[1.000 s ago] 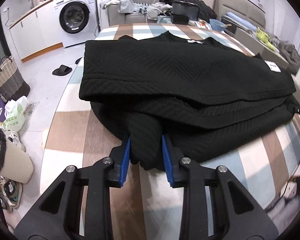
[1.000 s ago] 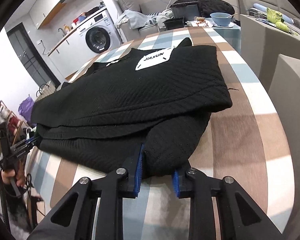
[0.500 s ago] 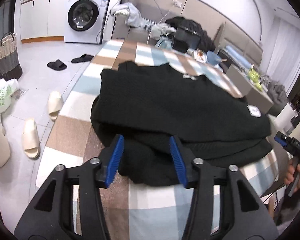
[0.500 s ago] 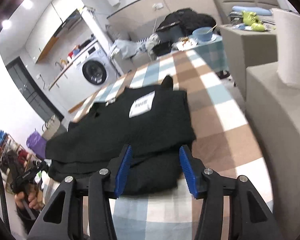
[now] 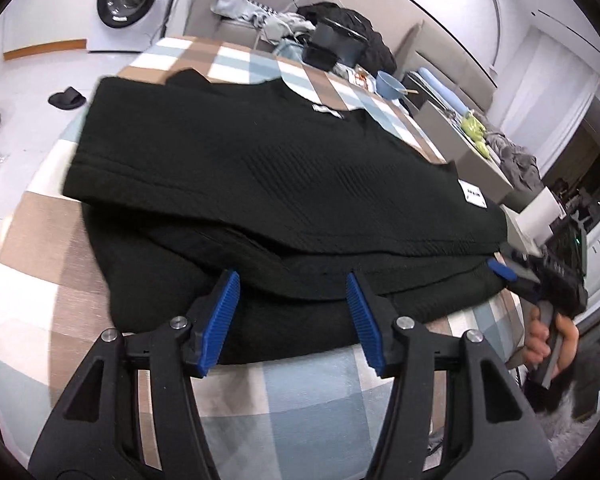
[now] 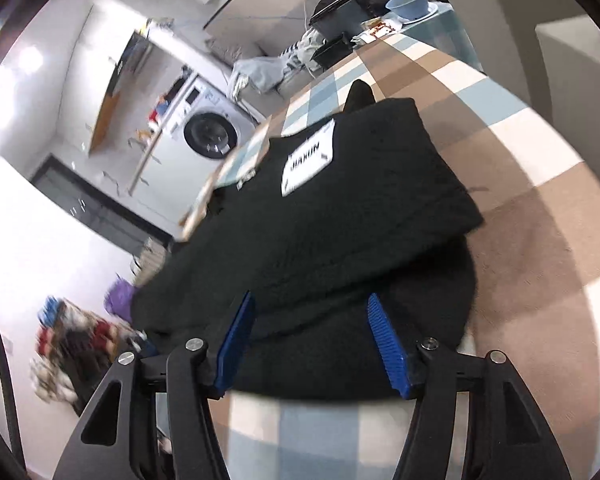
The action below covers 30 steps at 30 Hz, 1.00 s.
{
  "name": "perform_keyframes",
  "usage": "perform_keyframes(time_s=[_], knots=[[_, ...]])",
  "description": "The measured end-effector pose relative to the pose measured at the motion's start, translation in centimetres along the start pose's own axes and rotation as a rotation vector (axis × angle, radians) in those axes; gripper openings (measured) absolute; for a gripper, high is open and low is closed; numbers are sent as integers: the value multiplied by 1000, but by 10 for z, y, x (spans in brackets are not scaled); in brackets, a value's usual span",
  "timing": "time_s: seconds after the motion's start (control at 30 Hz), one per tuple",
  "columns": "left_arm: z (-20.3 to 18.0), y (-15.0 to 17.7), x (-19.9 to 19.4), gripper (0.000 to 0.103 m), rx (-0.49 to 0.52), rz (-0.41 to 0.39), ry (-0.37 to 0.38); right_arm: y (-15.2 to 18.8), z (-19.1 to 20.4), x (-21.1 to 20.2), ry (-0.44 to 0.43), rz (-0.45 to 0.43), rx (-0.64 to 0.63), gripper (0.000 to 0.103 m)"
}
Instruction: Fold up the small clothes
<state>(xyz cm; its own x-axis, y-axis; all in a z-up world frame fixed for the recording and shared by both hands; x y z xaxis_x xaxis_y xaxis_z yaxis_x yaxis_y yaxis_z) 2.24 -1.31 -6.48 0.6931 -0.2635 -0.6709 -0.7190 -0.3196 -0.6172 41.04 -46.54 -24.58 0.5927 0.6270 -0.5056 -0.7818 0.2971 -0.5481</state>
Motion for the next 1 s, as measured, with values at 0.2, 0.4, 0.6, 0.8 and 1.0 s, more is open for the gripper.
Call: perform_keyframes(time_s=[0.2, 0.4, 0.6, 0.8, 1.0], knots=[[-2, 6, 5, 52, 0, 28, 10, -27, 2, 16, -24, -47, 37, 60], [-20, 13, -5, 52, 62, 53, 68, -65, 29, 6, -107, -138, -13, 60], [-50, 24, -6, 59, 145, 83, 143, -78, 46, 1, -149, -167, -23, 60], [-35, 26, 14, 59, 42, 117, 129, -59, 42, 9, -101, -119, -45, 46], [4, 7, 8, 59, -97, 61, 85, -44, 30, 18, -59, -74, -52, 24]])
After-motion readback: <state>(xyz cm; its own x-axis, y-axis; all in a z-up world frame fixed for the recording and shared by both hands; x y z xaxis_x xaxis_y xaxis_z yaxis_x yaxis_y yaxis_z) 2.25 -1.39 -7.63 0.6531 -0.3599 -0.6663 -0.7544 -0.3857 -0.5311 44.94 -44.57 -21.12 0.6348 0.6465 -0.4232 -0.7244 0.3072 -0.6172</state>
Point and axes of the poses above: each gripper's, at about its wrist camera, not at the fingertips, and x roughly the way its jaws point, z to its left, y to its underside, the point moved 6 cm from there along x, roughly the way its jaws point, and after that the axes turned 4 degrees about -z, right-handed, at the moved point
